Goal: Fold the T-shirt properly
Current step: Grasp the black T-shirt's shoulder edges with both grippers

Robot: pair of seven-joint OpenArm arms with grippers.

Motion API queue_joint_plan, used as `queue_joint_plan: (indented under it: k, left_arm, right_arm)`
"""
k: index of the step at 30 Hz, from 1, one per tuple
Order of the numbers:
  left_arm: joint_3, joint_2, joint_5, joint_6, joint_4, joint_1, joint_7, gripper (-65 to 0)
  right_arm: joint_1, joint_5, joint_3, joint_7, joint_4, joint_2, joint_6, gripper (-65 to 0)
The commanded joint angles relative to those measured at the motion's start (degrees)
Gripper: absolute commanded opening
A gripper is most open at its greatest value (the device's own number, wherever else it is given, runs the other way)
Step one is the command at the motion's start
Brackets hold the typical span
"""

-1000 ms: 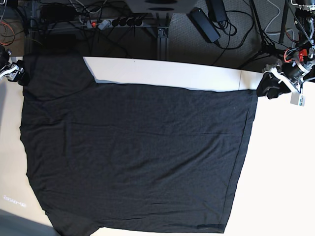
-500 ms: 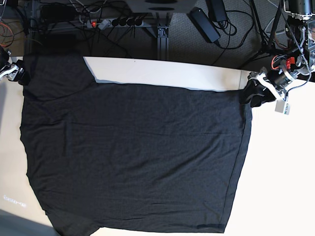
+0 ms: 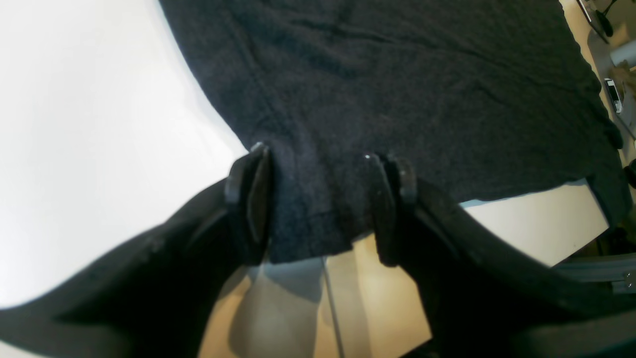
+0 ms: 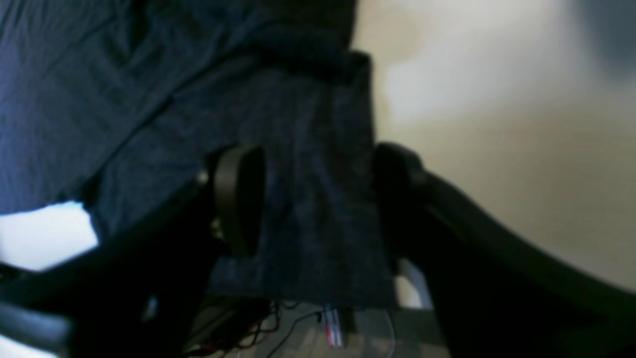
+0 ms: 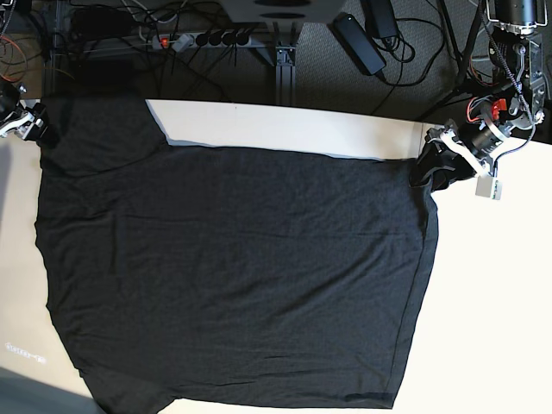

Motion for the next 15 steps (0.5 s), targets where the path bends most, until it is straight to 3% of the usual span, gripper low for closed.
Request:
queue_joint_plan:
  k: [1, 8, 10, 15]
  left_arm:
    - [0.48, -0.02, 4.15, 0.63, -0.81, 0.7, 5.92, -29.5]
    - [0.48, -0.02, 4.09, 0.63, -0.81, 0.22, 5.97, -29.7]
    - [0.48, -0.02, 3.93, 0.63, -0.81, 0.04, 5.97, -31.1]
    - [0.48, -0.02, 3.72, 0.63, -0.81, -0.28, 5.84, -47.4]
  right_arm:
    - [-0.83, -2.93, -0.52, -5.29, -0.33, -0.52, 4.11, -28.8]
    - [-0.81, -1.79, -0.52, -8.11, -0.22, -0.98, 4.11, -29.2]
    - [-0.83, -0.39, -0.52, -9.44, -0.22, -1.03, 4.13, -33.1]
    - [-0.81, -0.44, -0.52, -9.38, -0.22, -1.11, 4.13, -41.6]
